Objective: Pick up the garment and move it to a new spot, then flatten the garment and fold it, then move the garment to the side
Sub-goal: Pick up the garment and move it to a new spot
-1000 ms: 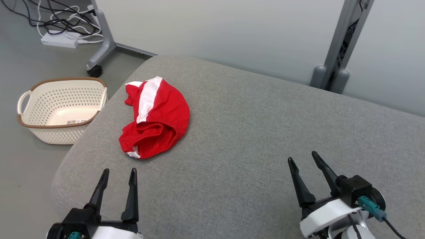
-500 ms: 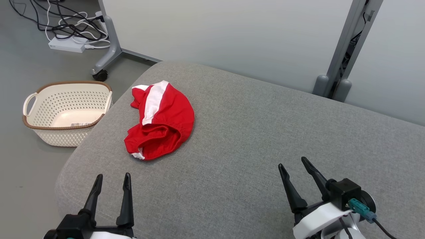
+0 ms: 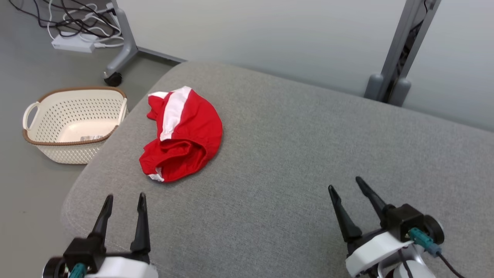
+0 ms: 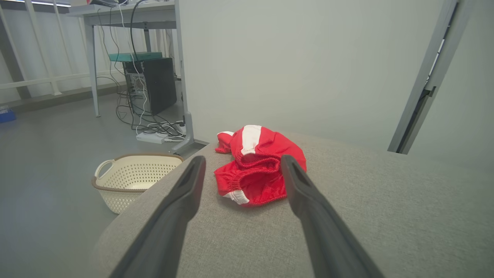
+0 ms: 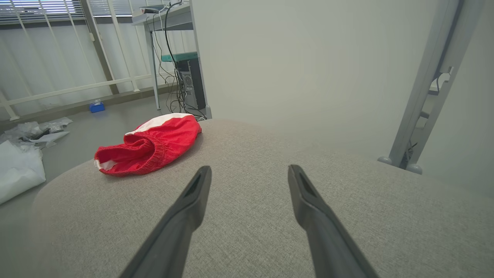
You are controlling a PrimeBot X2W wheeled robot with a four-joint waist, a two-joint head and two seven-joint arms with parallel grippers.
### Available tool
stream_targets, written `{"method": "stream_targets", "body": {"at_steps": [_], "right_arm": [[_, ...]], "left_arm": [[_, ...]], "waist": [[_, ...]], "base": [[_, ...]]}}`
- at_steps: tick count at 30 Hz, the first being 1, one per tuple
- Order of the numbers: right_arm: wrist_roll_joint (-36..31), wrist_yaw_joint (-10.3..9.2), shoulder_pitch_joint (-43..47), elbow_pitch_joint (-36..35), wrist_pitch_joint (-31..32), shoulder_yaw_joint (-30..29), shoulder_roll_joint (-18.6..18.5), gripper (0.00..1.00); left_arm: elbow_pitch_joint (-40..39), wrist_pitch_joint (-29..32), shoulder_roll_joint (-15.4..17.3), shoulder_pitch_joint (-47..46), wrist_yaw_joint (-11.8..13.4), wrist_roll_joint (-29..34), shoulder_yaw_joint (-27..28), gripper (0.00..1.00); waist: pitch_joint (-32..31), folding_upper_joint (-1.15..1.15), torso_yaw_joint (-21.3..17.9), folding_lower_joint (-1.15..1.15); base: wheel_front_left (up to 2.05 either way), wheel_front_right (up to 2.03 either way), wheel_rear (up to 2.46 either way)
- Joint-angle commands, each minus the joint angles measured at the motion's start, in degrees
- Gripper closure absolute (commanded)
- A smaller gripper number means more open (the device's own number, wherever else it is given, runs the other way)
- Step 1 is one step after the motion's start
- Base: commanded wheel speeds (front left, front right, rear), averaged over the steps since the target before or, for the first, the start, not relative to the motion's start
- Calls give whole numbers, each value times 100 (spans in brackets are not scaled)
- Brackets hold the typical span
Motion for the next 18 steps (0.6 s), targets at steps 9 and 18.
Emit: {"method": "stream_targets", "body": {"at_steps": [9,18], "right_arm": [[-455,-1,-664,-577,268,-123,-459,0],[-513,-1,-1123,-1266,665,-242,-913,0]], "left_arm": [[890,-15,268,-1510,-298,145,358,0],[2771,1116,921,-3509,-679,-562,480,0]], "waist": [[1132,0,-361,0],[1895,0,-689,0]], "base": [[0,0,0],[0,0,0]]}}
